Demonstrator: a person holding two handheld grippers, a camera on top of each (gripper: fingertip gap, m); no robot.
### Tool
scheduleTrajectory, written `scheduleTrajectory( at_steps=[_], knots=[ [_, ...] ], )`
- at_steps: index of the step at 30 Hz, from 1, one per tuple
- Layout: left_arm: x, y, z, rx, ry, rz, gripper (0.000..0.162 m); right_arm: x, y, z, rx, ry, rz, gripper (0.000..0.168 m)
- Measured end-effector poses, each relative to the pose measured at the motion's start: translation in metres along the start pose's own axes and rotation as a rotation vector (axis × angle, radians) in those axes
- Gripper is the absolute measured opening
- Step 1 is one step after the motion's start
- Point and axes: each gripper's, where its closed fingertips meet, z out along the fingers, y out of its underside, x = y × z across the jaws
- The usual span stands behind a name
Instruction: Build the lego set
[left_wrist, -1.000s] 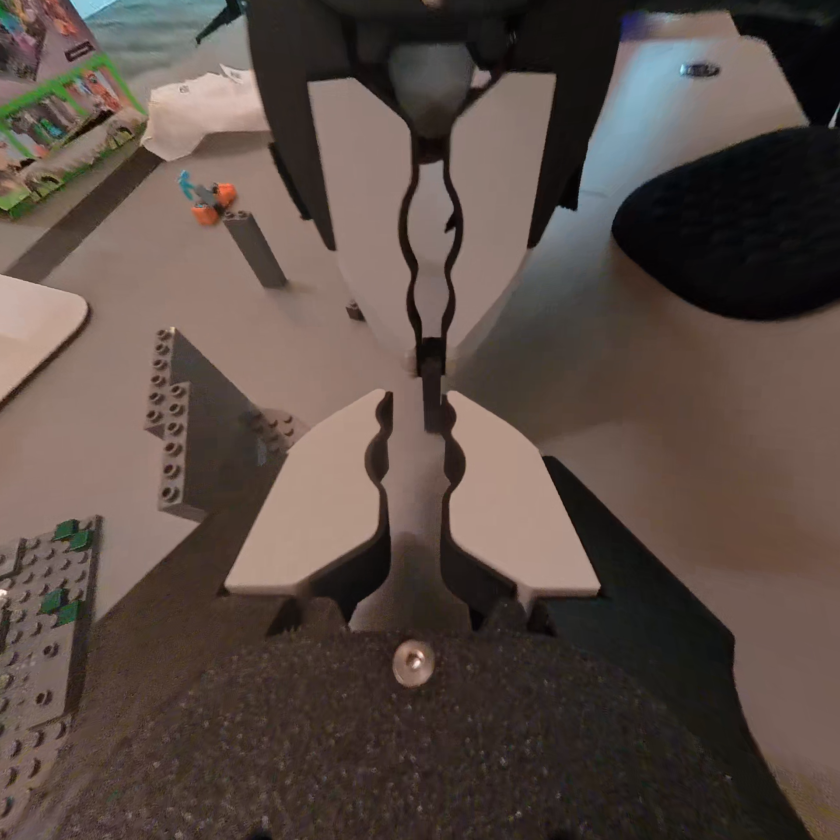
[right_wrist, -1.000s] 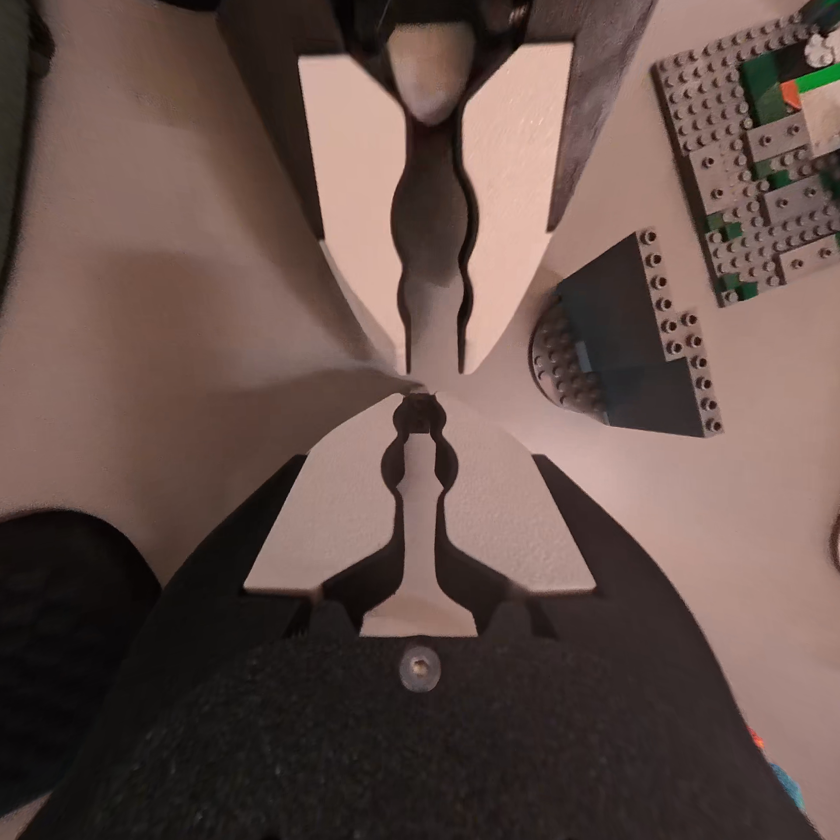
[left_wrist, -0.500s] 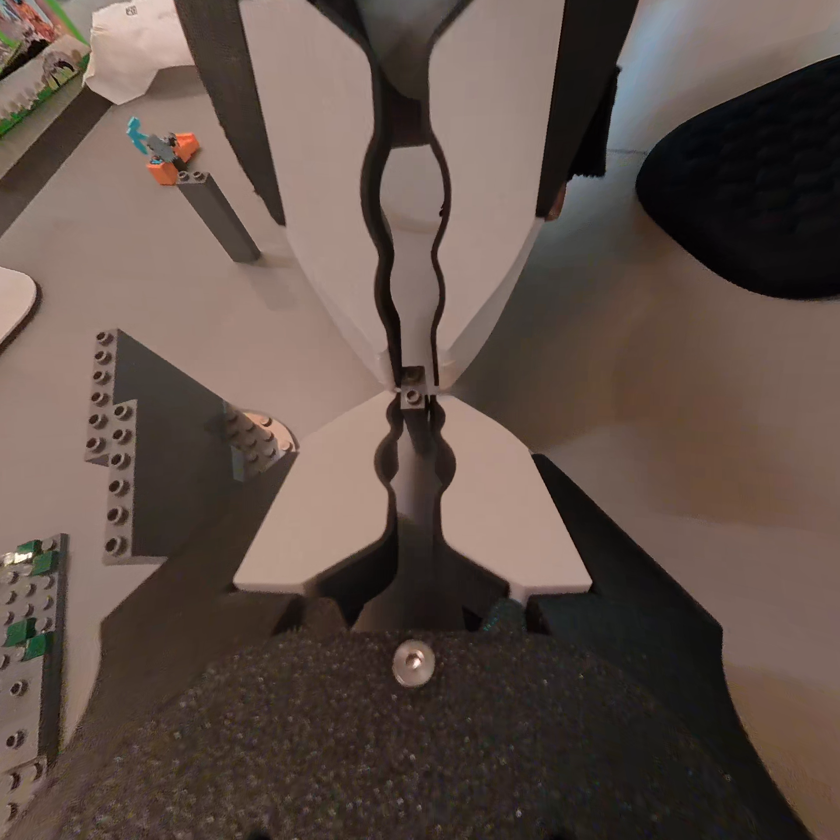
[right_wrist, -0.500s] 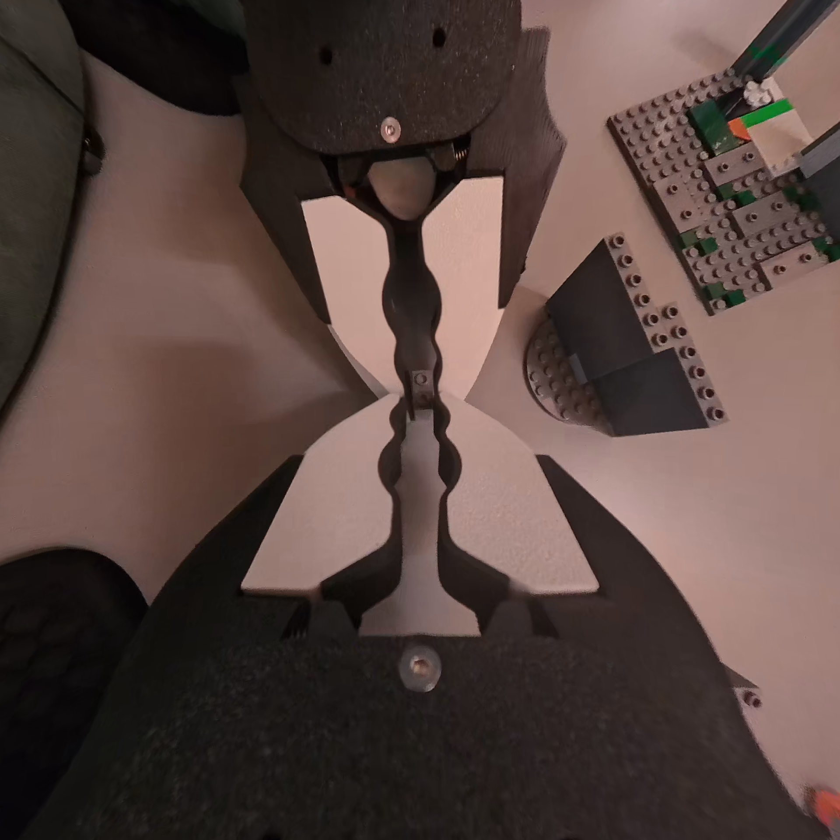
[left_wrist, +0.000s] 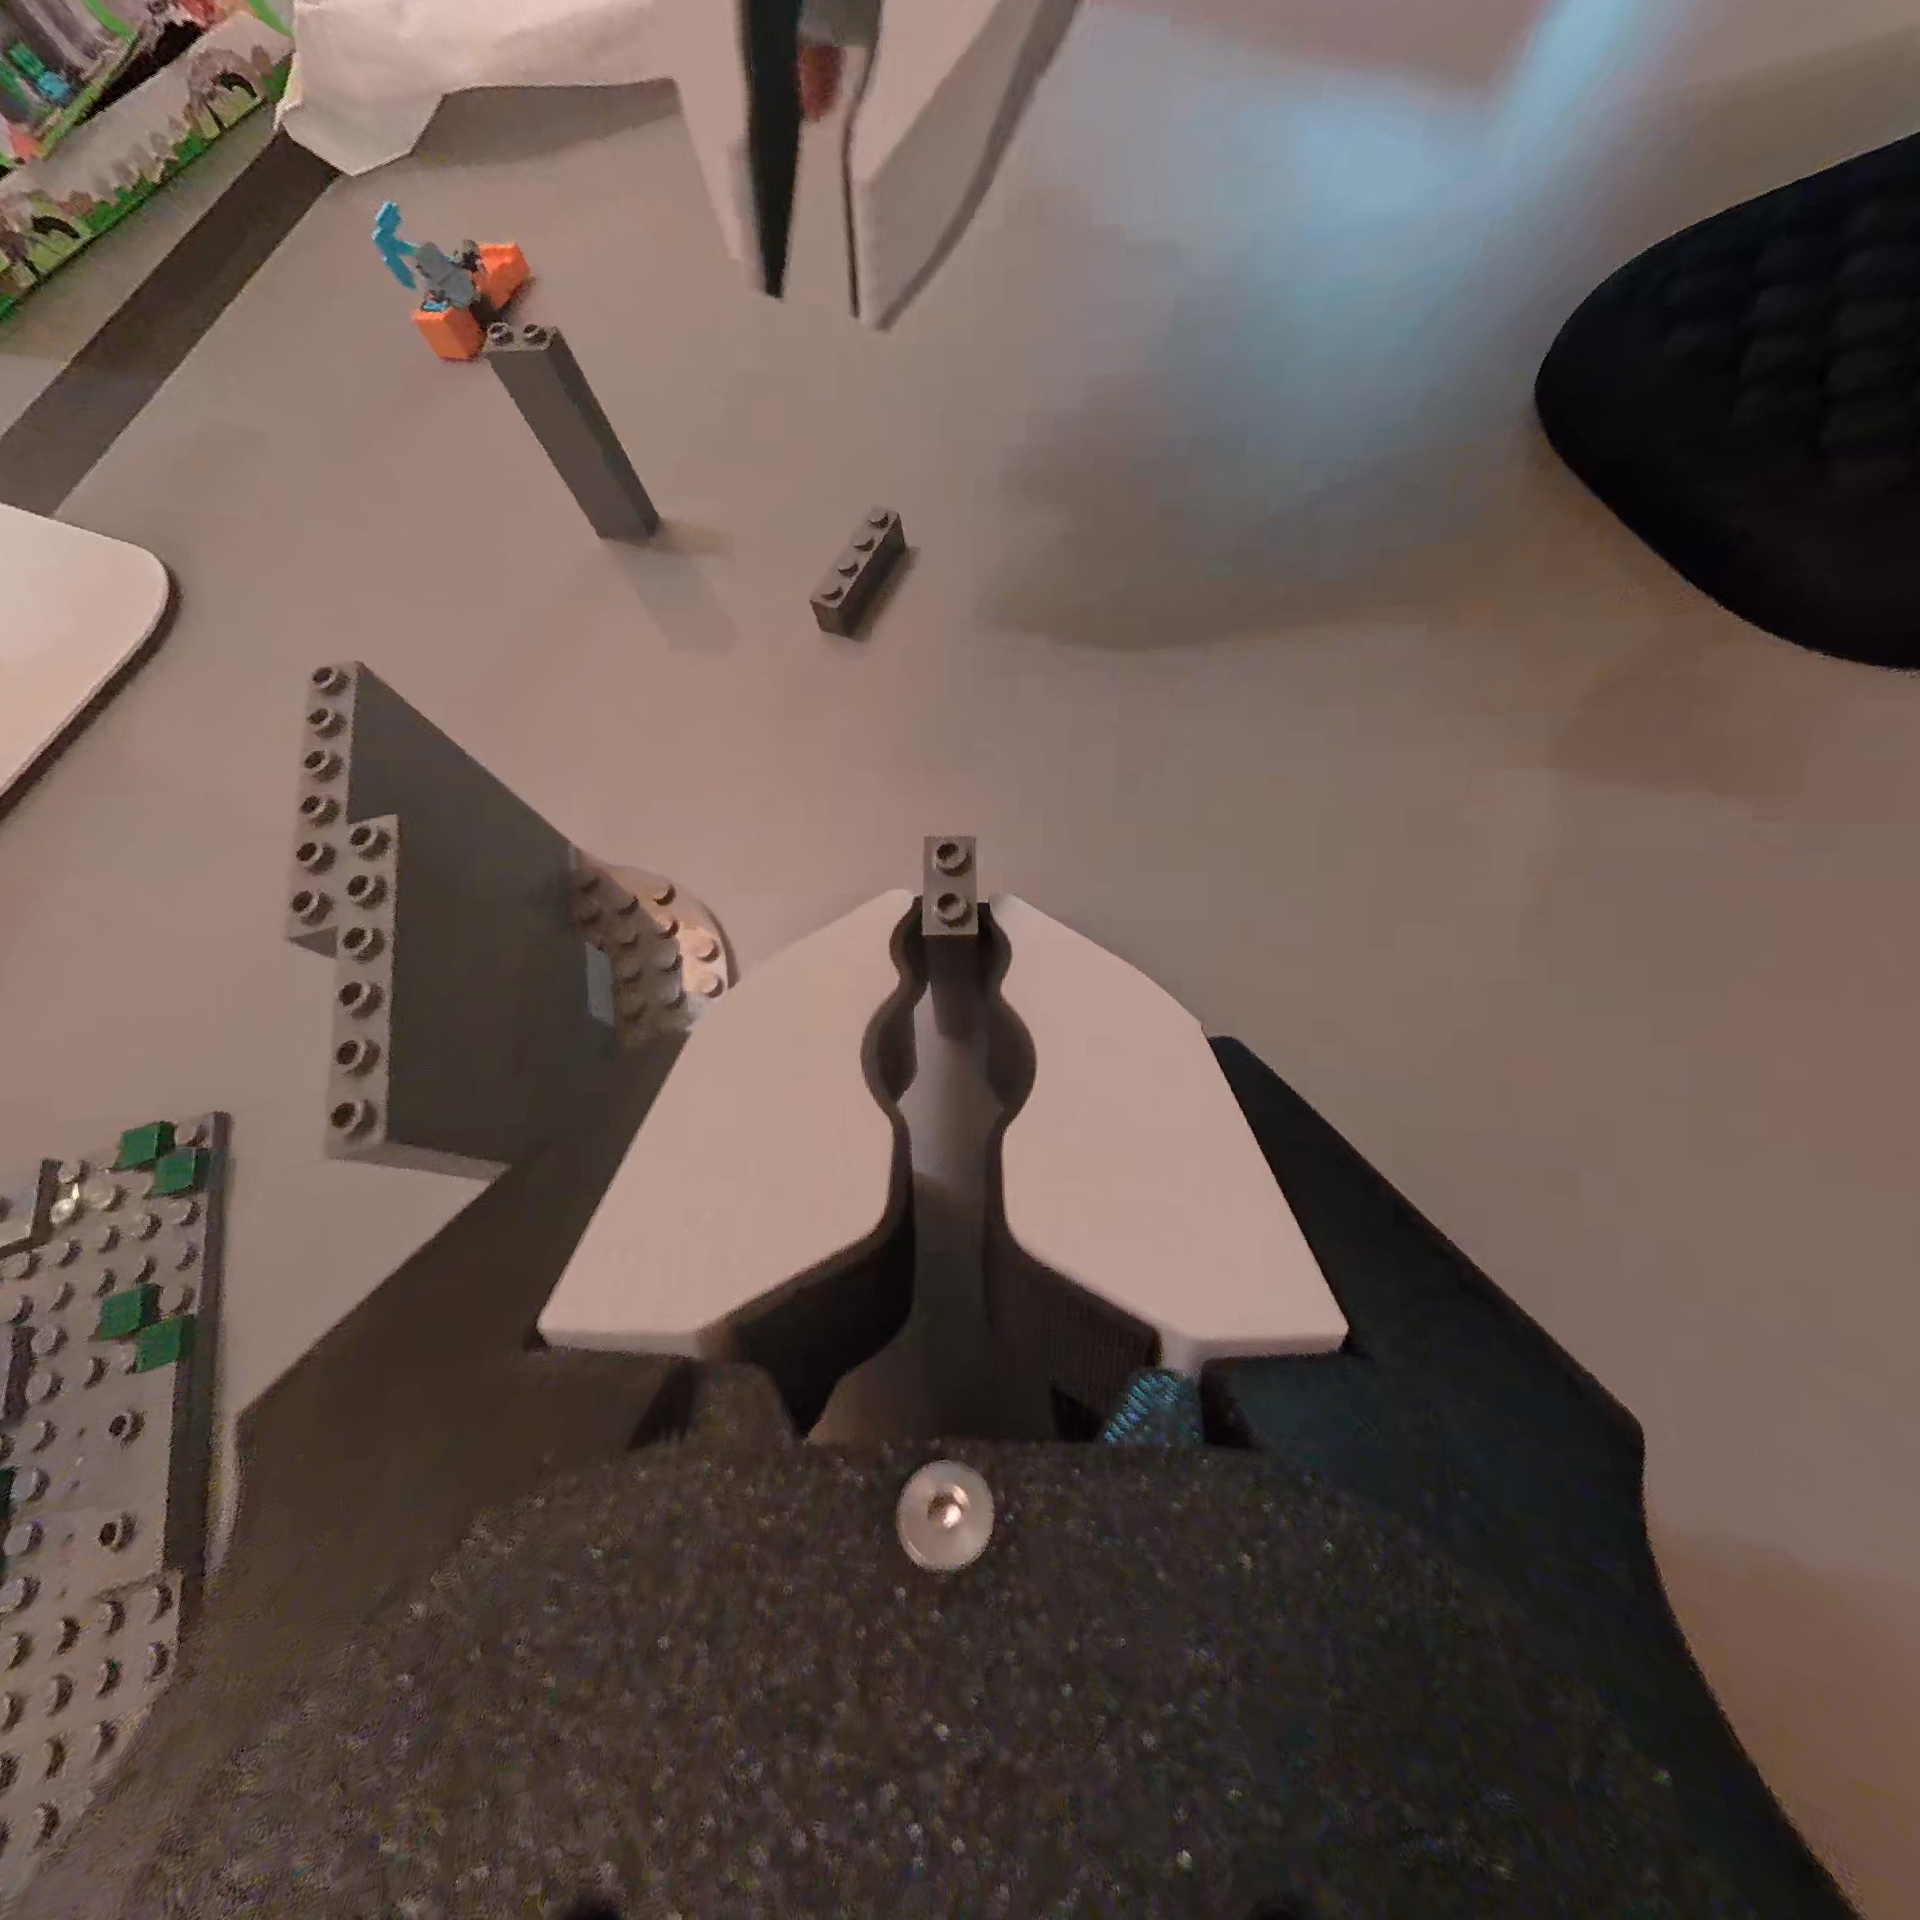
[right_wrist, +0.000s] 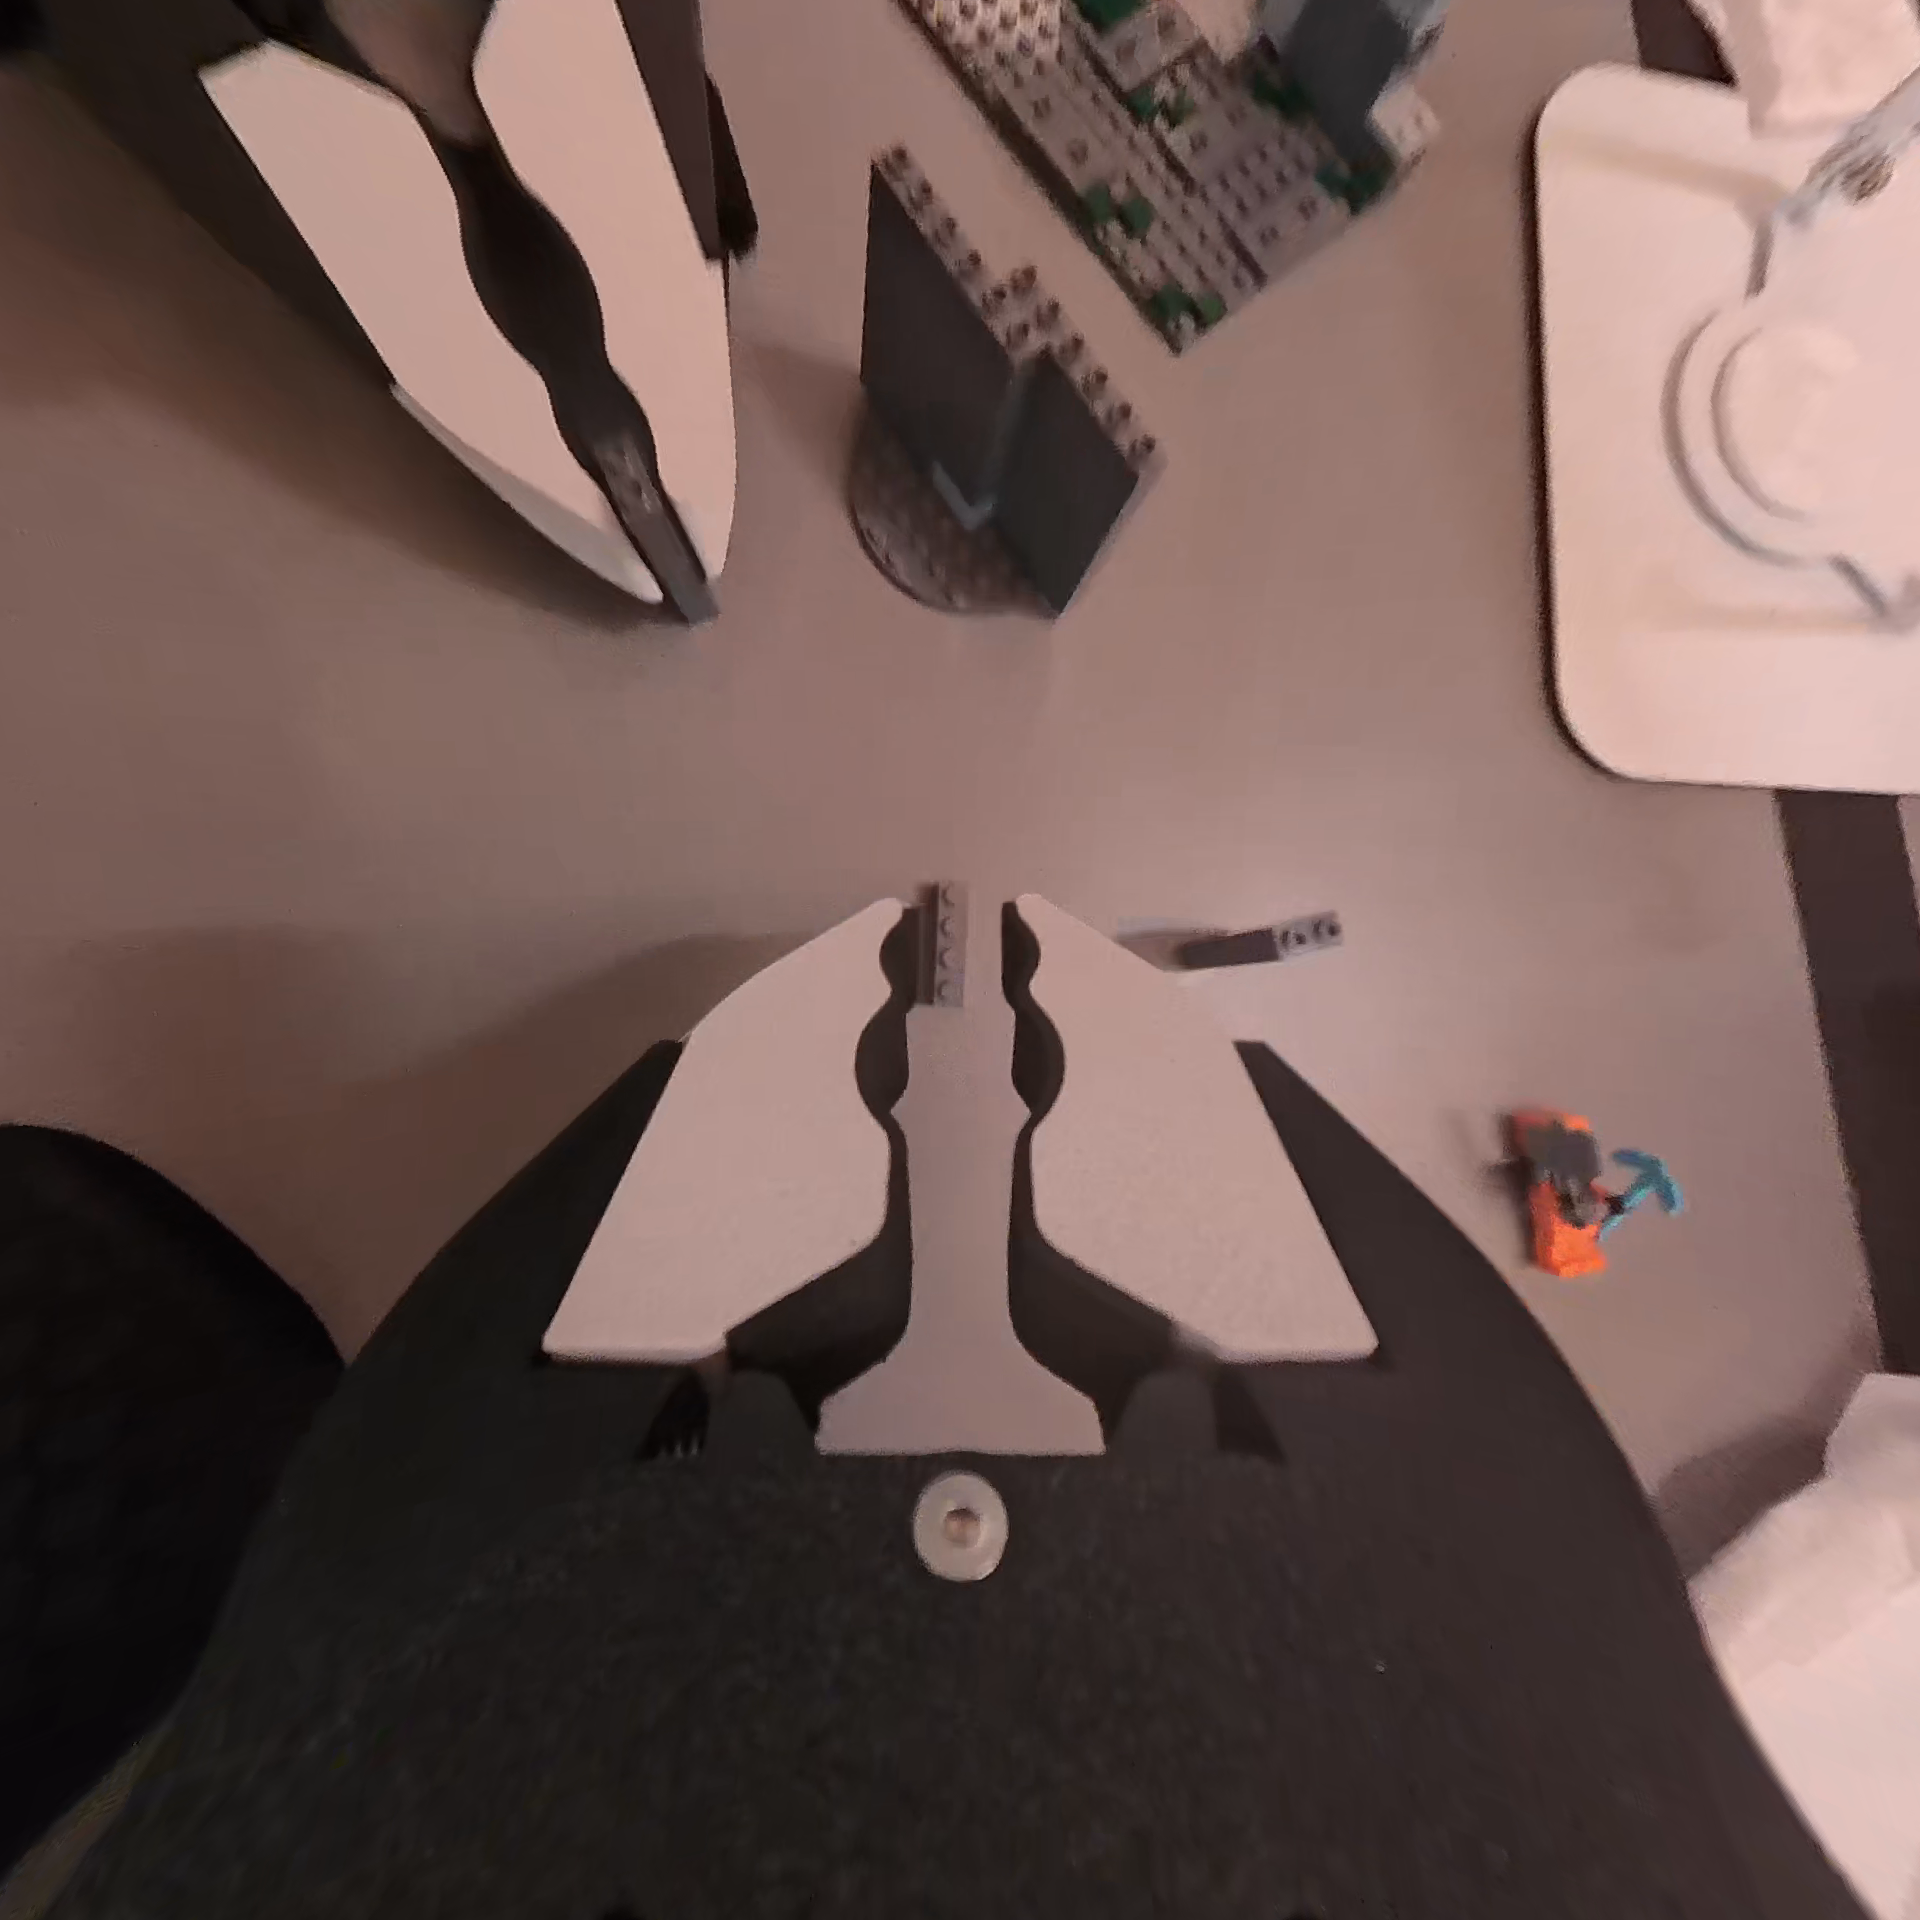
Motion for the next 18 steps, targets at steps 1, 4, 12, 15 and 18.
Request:
scheduleTrajectory(
  at_steps=[1, 4, 12, 15, 18],
  knots=[
    [-0.001, 0.001, -0.001, 0.0, 0.0, -0.004, 0.008, -0.002, 0.006, 0.005, -0.014, -0.007, 0.007, 0.015],
    [-0.003, 0.003, -0.003, -0.005, -0.006, -0.005, 0.008, -0.002, 0.027, 0.023, -0.094, 0.004, -0.002, 0.015],
    [-0.007, 0.008, -0.008, -0.017, -0.002, 0.004, 0.008, -0.001, 0.033, 0.048, -0.131, -0.04, -0.02, 0.008],
    [-0.008, 0.01, -0.009, -0.02, 0.008, 0.004, 0.008, -0.003, 0.025, 0.05, -0.115, -0.057, -0.054, 0.007],
    [-0.008, 0.013, -0.01, -0.027, 0.019, 0.006, 0.009, -0.009, 0.011, 0.052, -0.075, -0.086, -0.085, 0.007]
  ],
)
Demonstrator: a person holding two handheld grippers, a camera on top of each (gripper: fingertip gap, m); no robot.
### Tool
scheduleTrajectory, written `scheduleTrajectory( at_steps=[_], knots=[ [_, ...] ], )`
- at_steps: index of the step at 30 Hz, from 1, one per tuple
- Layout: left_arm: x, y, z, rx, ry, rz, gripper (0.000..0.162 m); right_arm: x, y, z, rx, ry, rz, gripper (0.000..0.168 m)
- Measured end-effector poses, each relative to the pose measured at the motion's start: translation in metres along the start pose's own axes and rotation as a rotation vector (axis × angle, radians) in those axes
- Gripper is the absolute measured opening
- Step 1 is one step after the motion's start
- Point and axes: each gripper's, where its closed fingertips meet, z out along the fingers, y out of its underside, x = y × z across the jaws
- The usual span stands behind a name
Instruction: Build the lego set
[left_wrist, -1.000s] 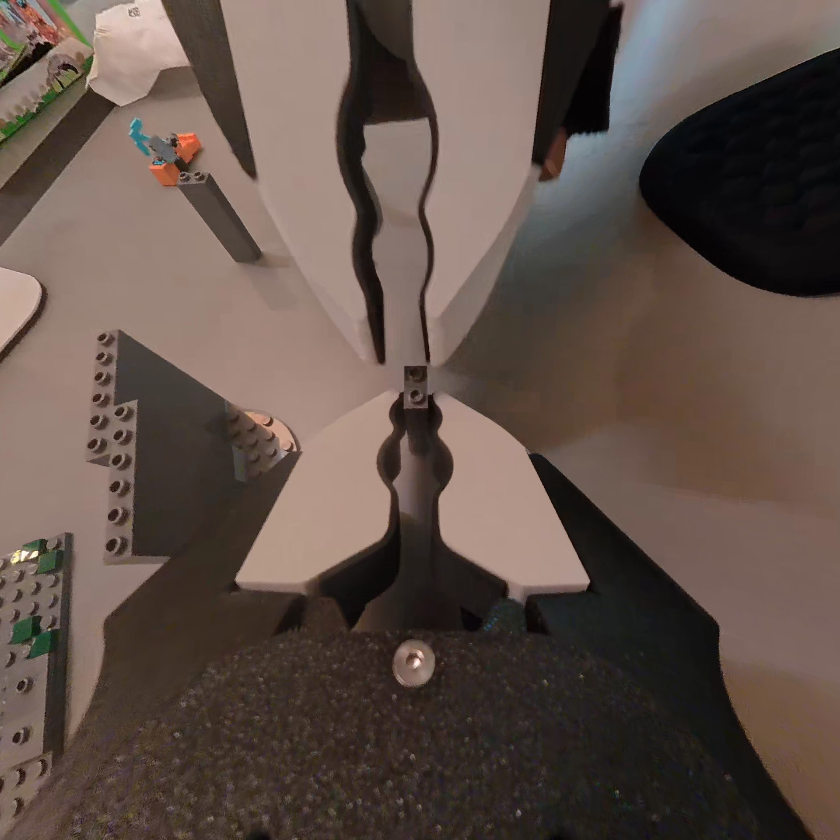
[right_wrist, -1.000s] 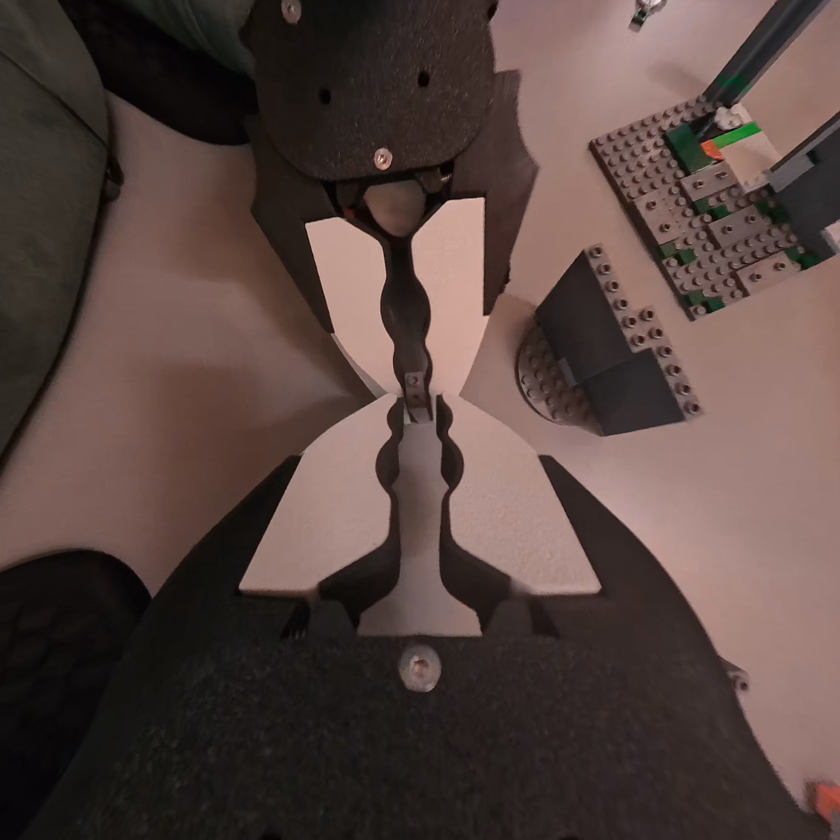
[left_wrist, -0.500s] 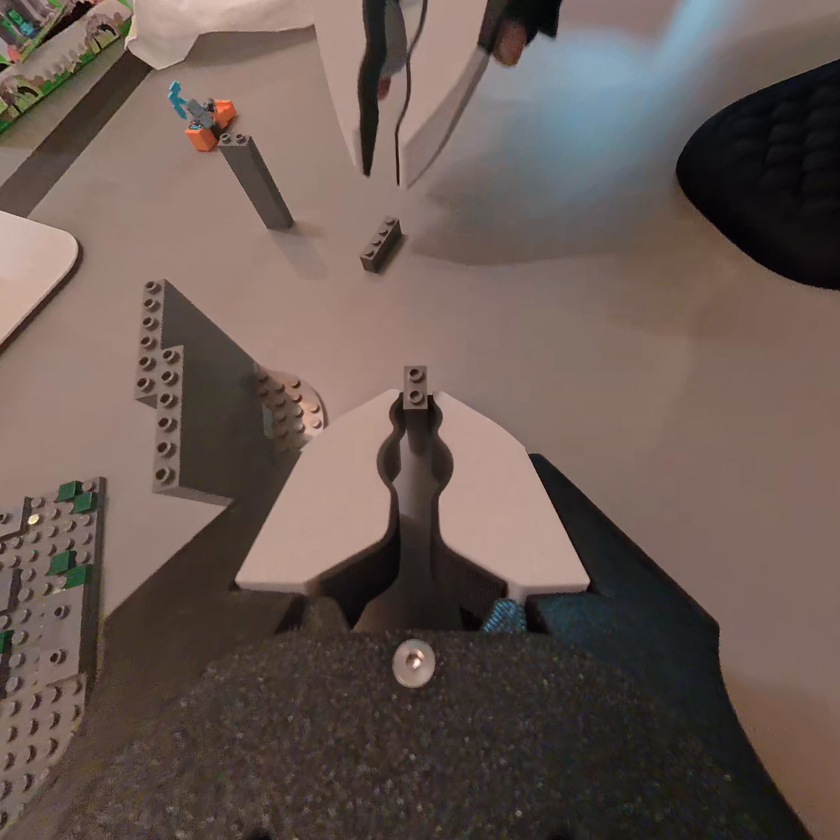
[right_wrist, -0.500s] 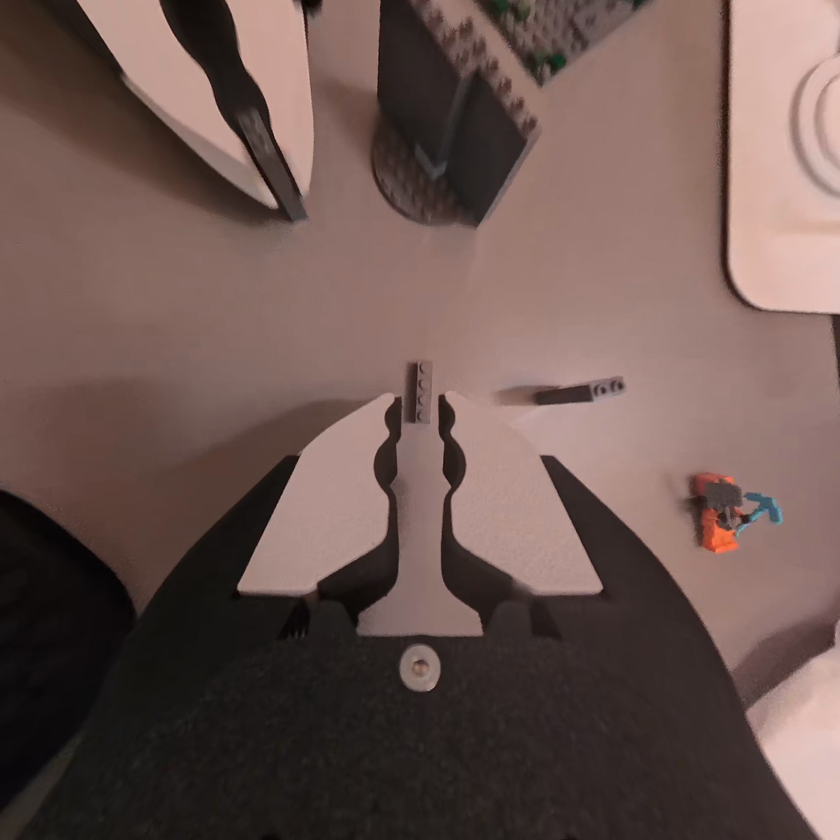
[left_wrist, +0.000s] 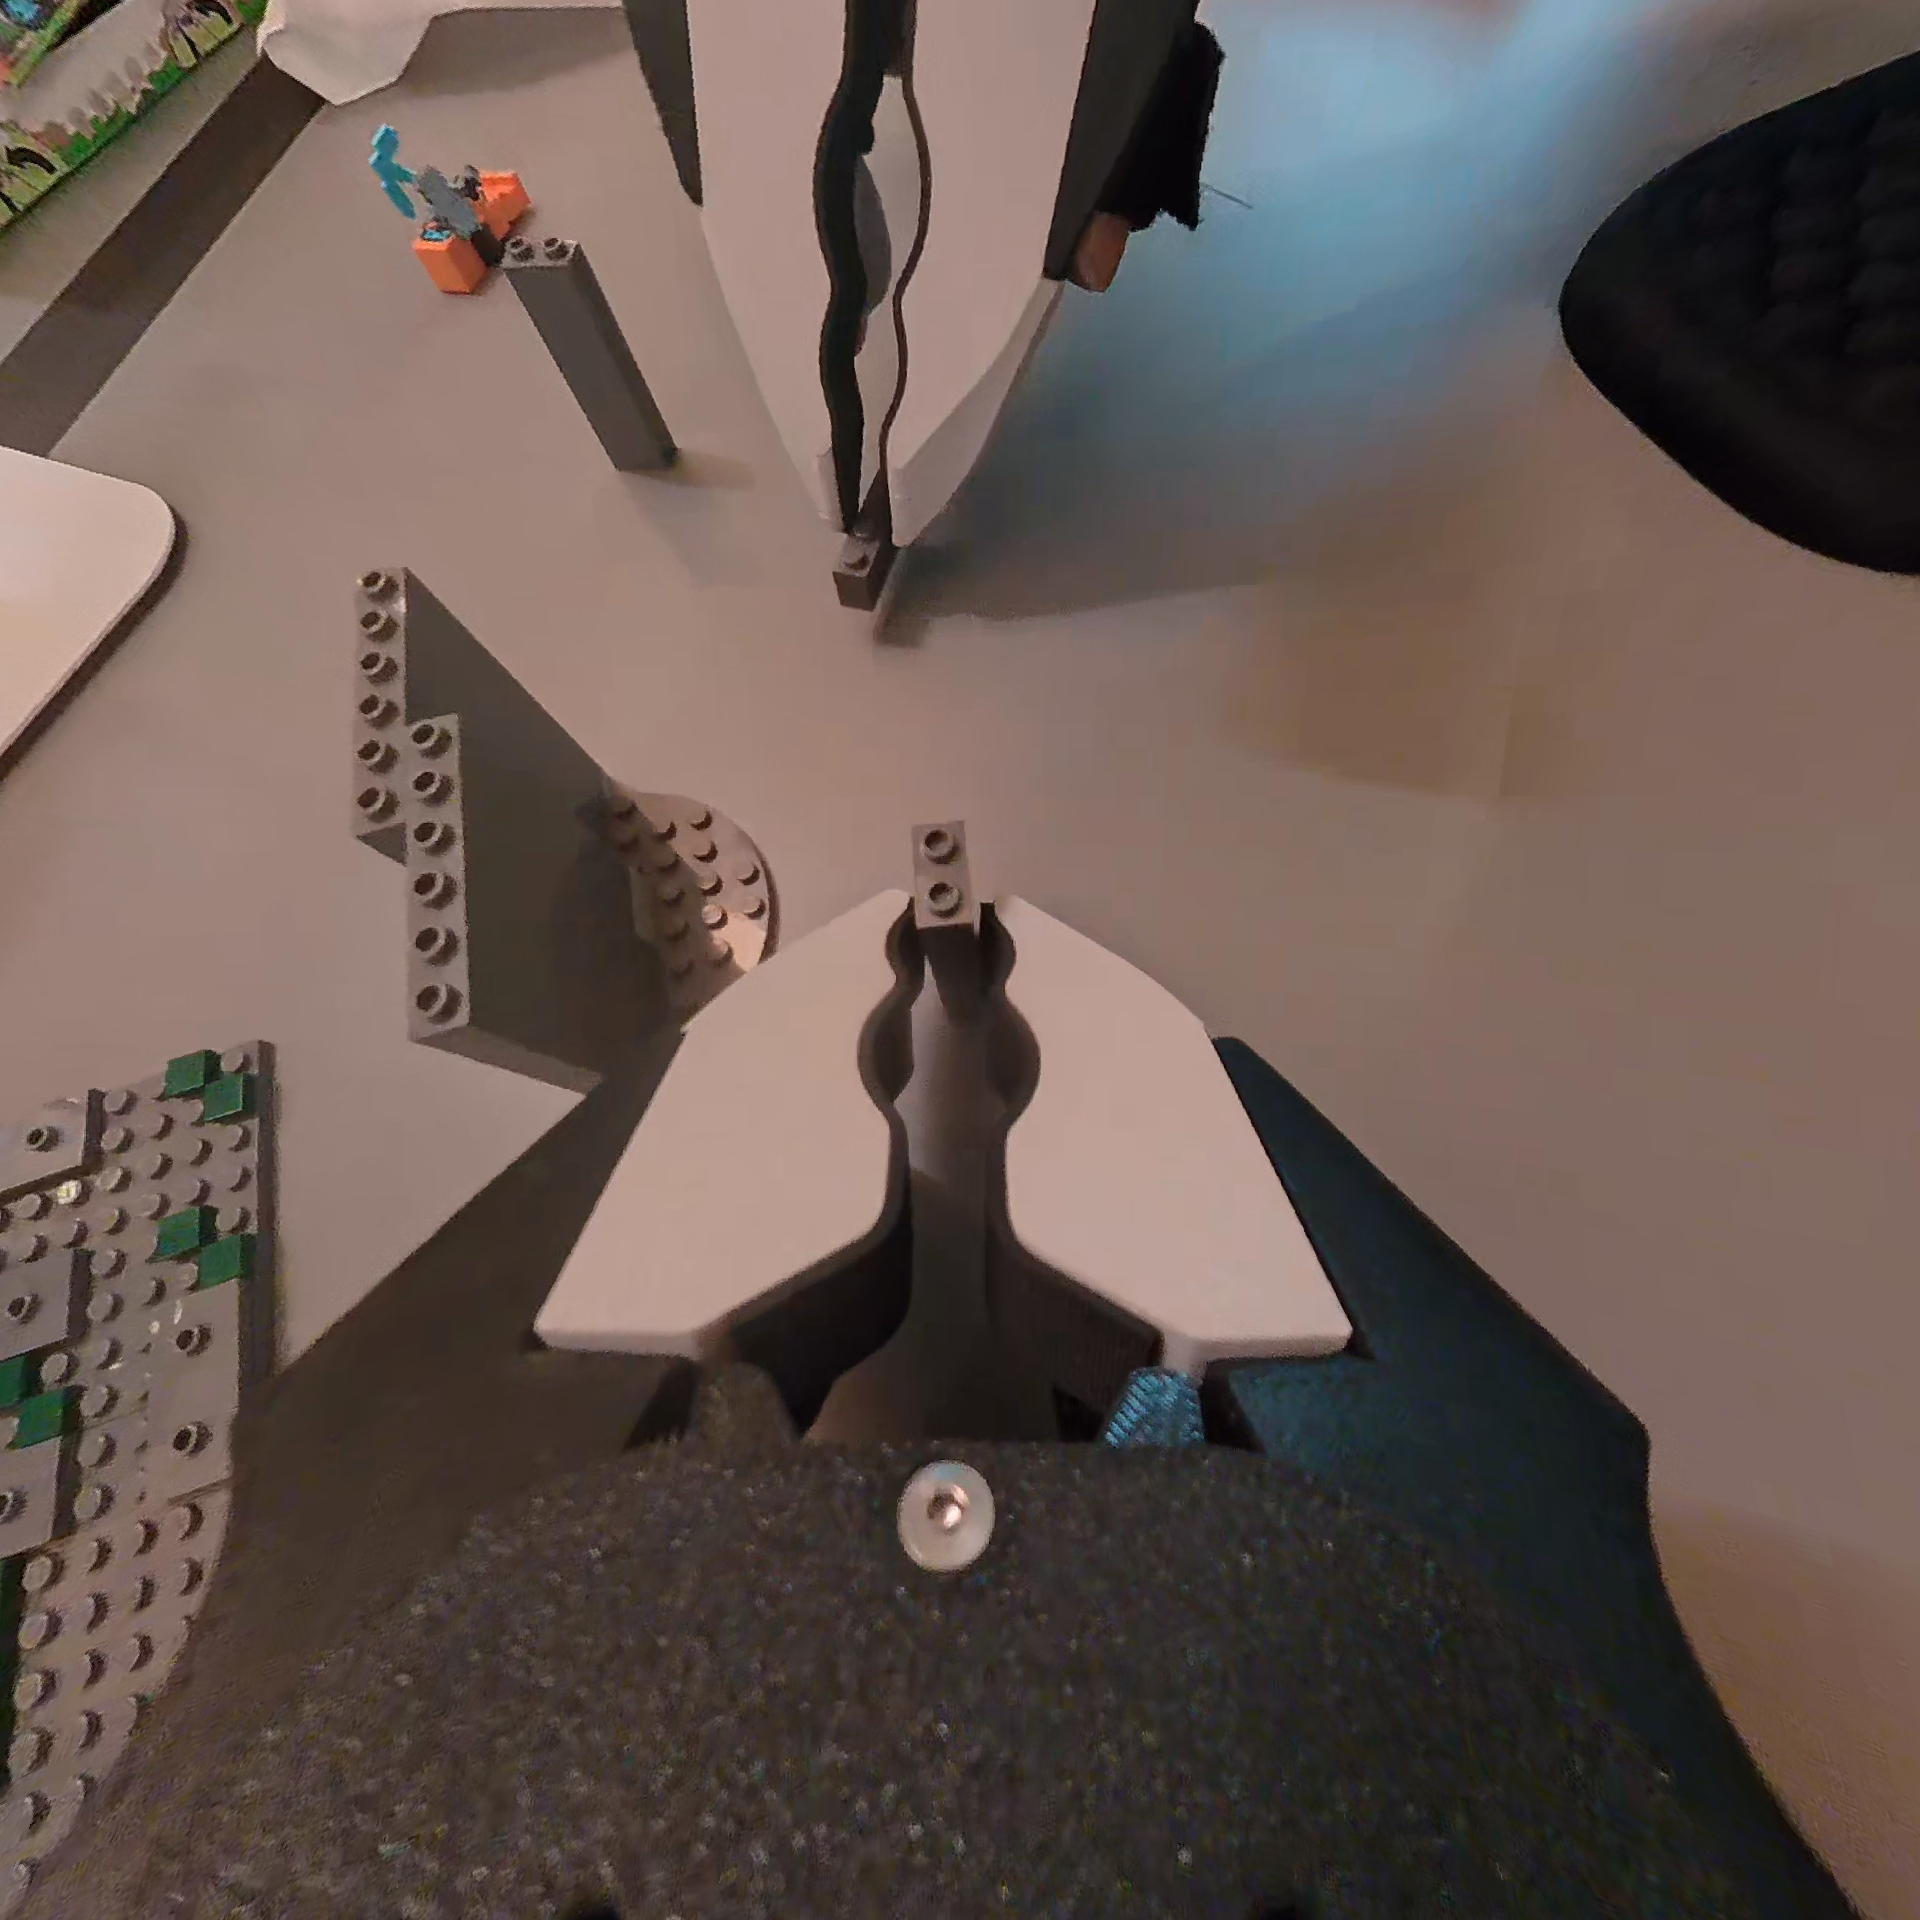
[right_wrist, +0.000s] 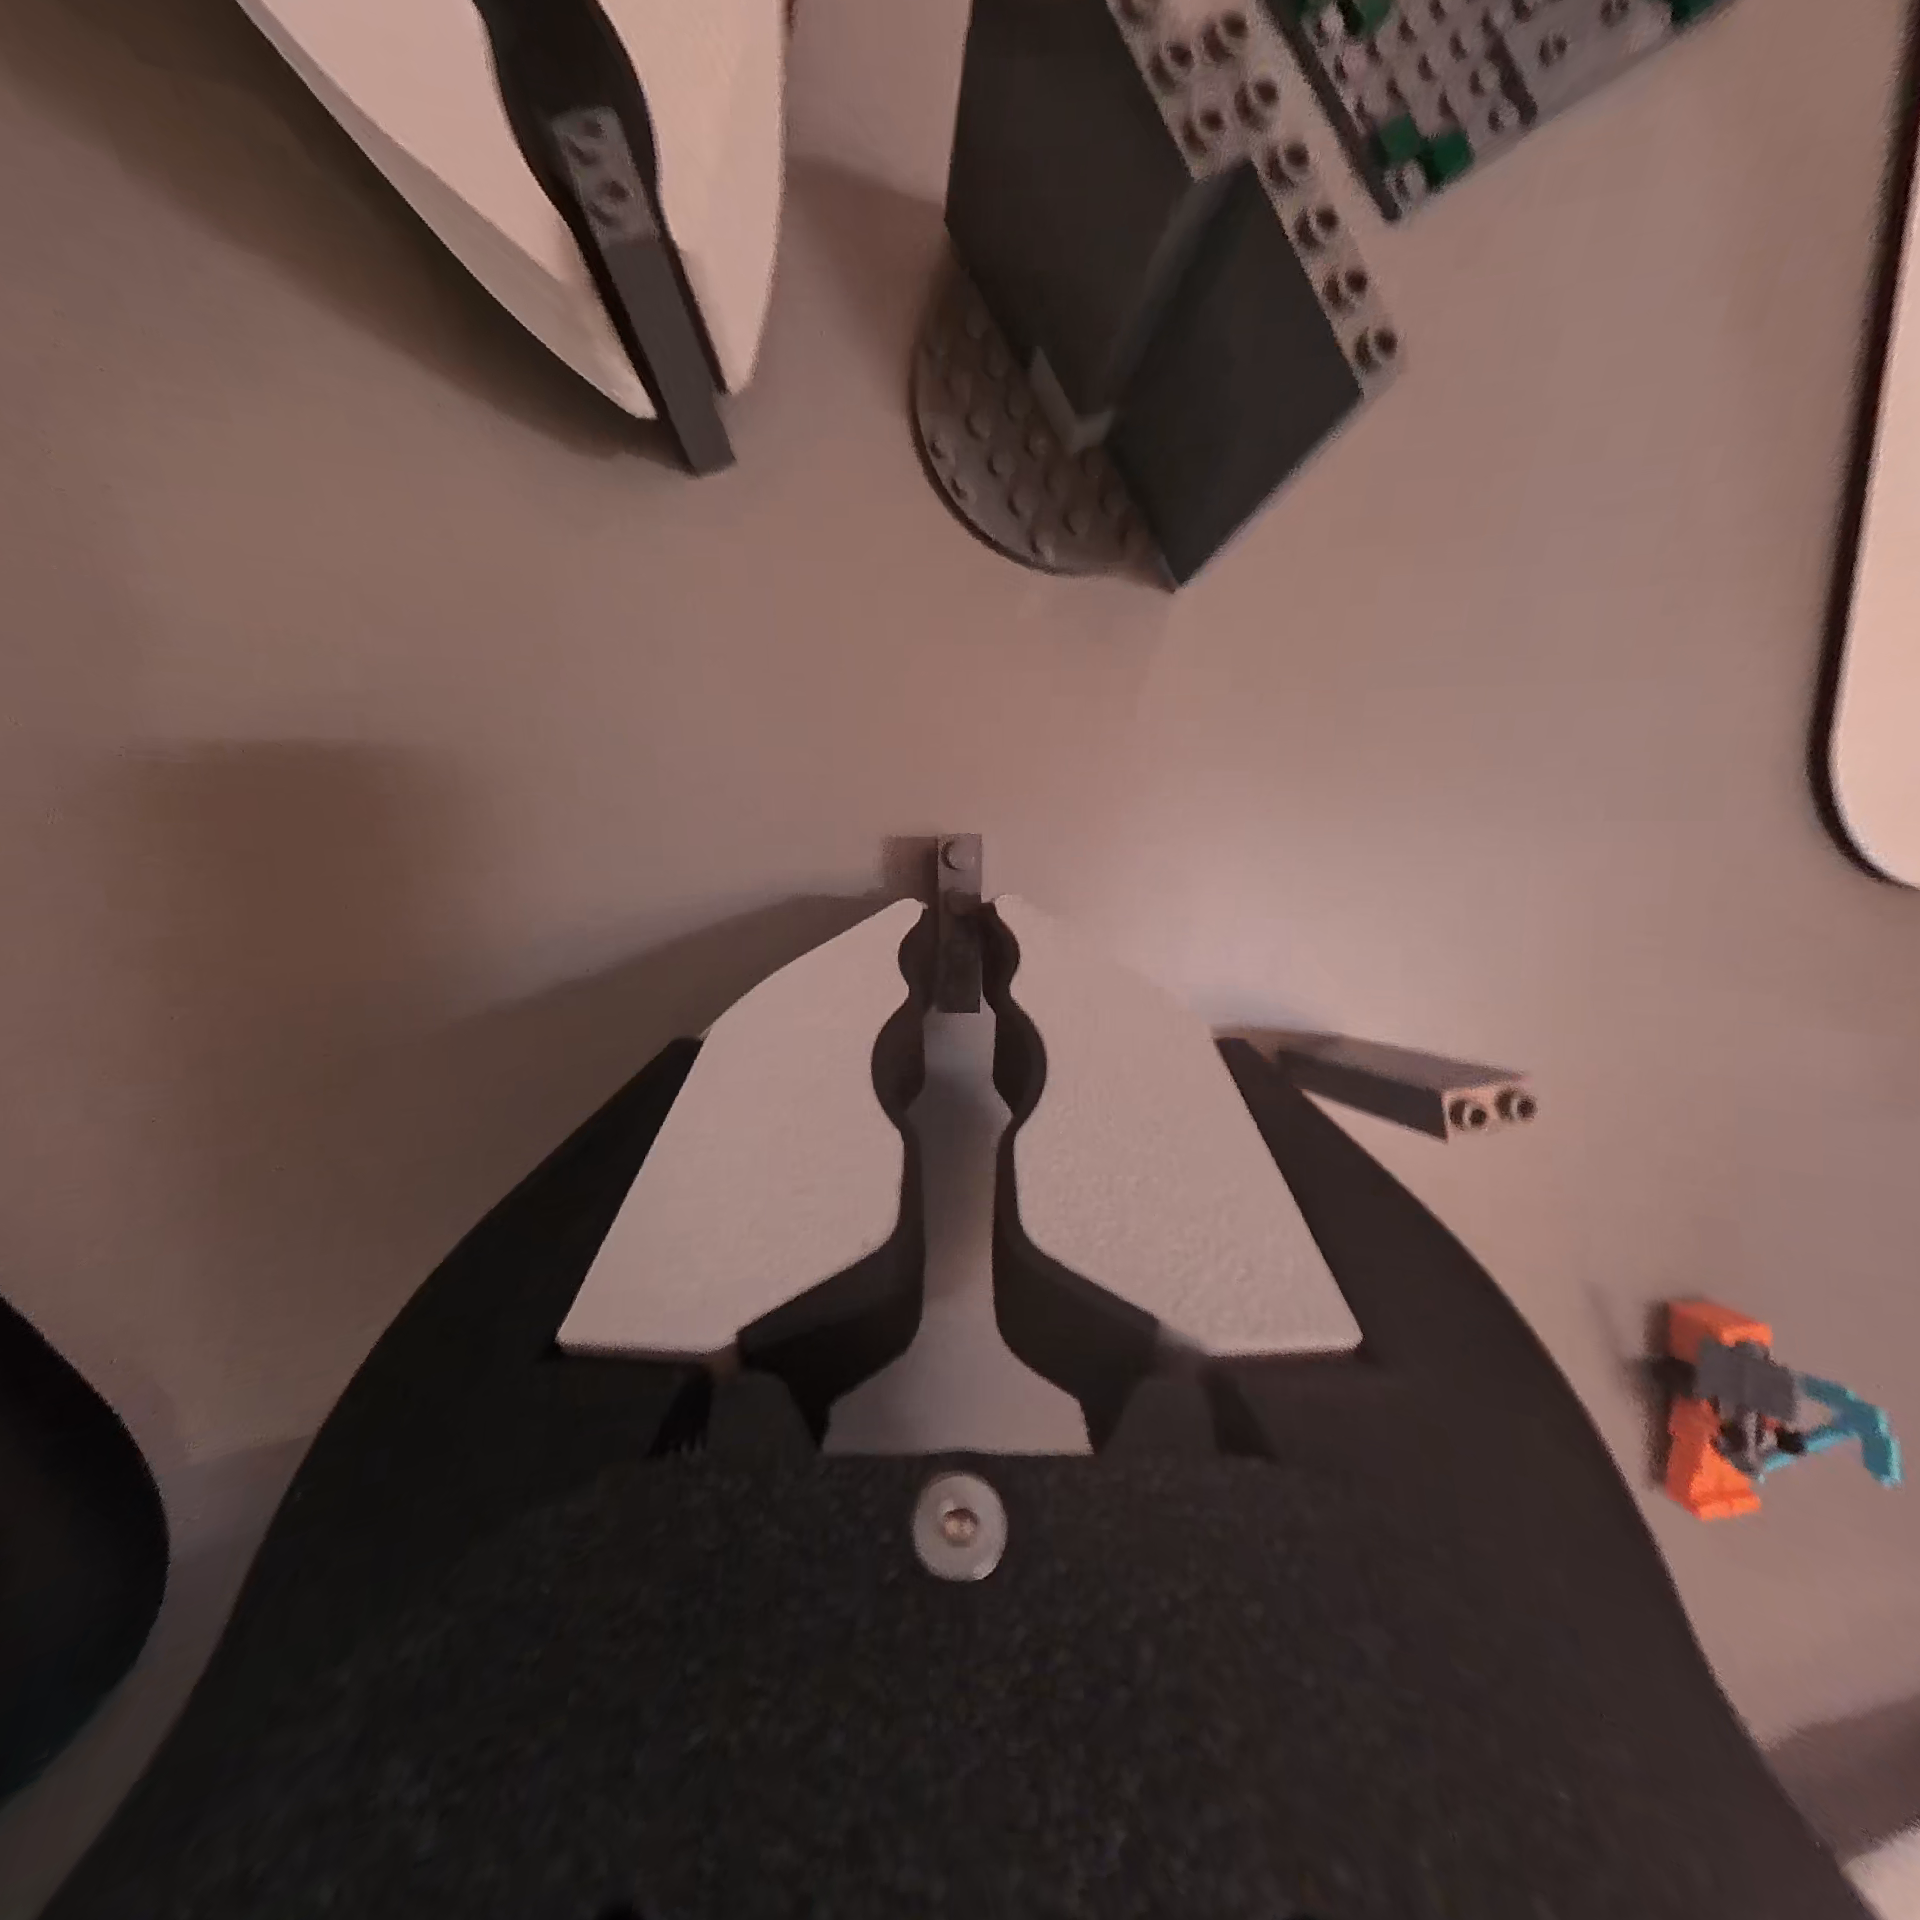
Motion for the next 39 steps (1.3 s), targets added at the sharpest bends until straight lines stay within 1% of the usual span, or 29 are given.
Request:
scheduleTrajectory(
  at_steps=[7, 13, 17, 19, 22, 24, 26, 28, 31, 34, 36, 39],
  knots=[
    [-0.002, 0.001, -0.004, 0.002, 0.018, -0.005, 0.017, -0.017, -0.029, 0.01, 0.034, -0.07, -0.094, 0.007],
    [0.0, -0.002, -0.015, 0.012, 0.054, 0.018, 0.022, -0.025, -0.041, 0.021, 0.031, -0.105, -0.137, 0.007],
    [-0.004, -0.01, -0.031, 0.072, 0.069, 0.005, 0.022, -0.025, -0.043, 0.023, 0.024, -0.112, -0.148, 0.007],
    [-0.011, -0.015, -0.039, 0.108, 0.038, -0.002, 0.02, -0.025, -0.044, 0.023, 0.022, -0.114, -0.15, 0.007],
    [-0.025, -0.023, -0.053, 0.184, -0.036, -0.025, 0.012, -0.025, -0.045, 0.024, 0.019, -0.113, -0.154, 0.007],
    [-0.039, -0.026, -0.061, 0.226, -0.12, -0.043, 0.009, -0.026, -0.045, 0.025, 0.018, -0.113, -0.157, 0.007],
    [-0.055, -0.026, -0.067, 0.249, -0.215, -0.061, 0.011, -0.026, -0.046, 0.026, 0.017, -0.112, -0.161, 0.007],
    [-0.067, -0.023, -0.069, 0.264, -0.282, -0.088, 0.018, -0.026, -0.045, 0.028, 0.014, -0.109, -0.162, 0.007],
    [-0.072, -0.017, -0.062, 0.256, -0.284, -0.146, 0.032, -0.027, -0.044, 0.029, 0.016, -0.109, -0.161, 0.007],
    [-0.071, -0.01, -0.044, 0.202, -0.245, -0.139, 0.034, -0.028, -0.042, 0.03, 0.023, -0.113, -0.161, 0.007],
    [-0.067, -0.01, -0.033, 0.17, -0.194, -0.109, 0.03, -0.028, -0.042, 0.031, 0.026, -0.113, -0.162, 0.007],
    [-0.068, -0.008, -0.023, 0.12, -0.159, -0.022, 0.017, -0.028, -0.042, 0.03, 0.026, -0.115, -0.162, 0.007]
  ],
)
